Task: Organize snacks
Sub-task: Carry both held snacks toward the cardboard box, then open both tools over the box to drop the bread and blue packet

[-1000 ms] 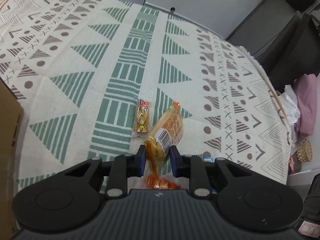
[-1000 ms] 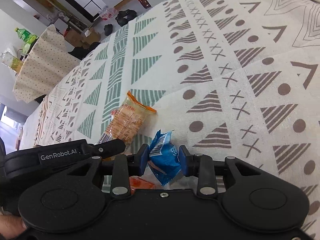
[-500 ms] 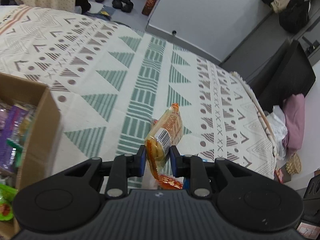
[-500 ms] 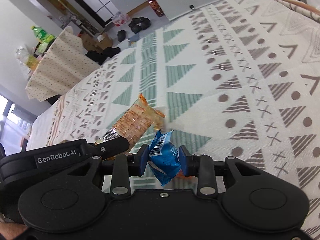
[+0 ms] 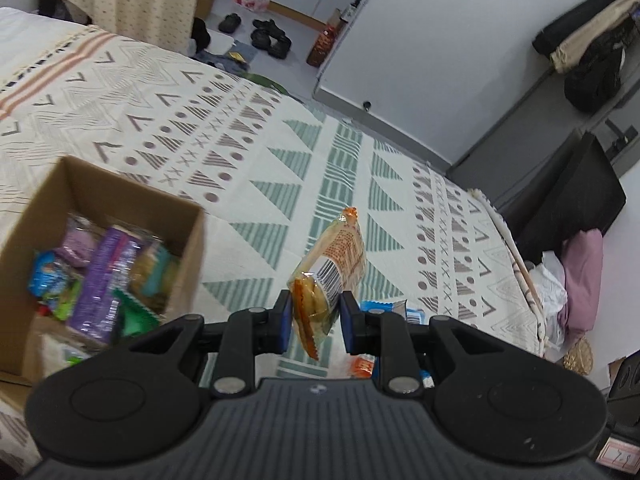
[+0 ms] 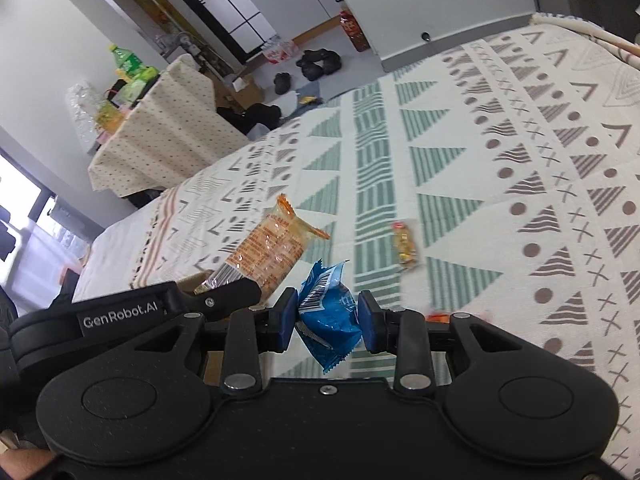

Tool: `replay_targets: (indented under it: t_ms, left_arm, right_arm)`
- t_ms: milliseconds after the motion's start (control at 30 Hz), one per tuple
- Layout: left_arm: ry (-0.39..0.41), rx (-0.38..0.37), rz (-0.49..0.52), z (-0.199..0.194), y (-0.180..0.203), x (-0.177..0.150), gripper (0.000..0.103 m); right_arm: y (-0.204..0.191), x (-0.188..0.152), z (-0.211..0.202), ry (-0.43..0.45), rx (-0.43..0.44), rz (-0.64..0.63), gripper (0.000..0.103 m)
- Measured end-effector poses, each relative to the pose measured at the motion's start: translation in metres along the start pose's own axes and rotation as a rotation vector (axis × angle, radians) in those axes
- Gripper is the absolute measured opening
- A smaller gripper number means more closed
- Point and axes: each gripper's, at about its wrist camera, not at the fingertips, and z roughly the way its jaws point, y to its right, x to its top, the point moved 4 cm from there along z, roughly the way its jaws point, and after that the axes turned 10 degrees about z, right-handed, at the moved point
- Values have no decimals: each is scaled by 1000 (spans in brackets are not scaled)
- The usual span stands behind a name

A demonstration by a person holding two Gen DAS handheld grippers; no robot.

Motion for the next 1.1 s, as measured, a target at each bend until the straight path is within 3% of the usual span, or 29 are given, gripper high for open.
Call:
replay_targets:
  t_ms: [533, 833, 1100]
  left_arm:
    - [72, 90, -113, -60, -87, 3, 24]
    - [80, 145, -194, -86, -135, -11, 24]
    - [69, 166, -223, -97, -151, -25, 24]
  right_arm:
    - [-85, -33, 16, -34, 120, -23, 32]
    - [-120, -54, 32, -76, 139, -42, 32]
    - [-131, -79, 40, -118, 128, -59, 33]
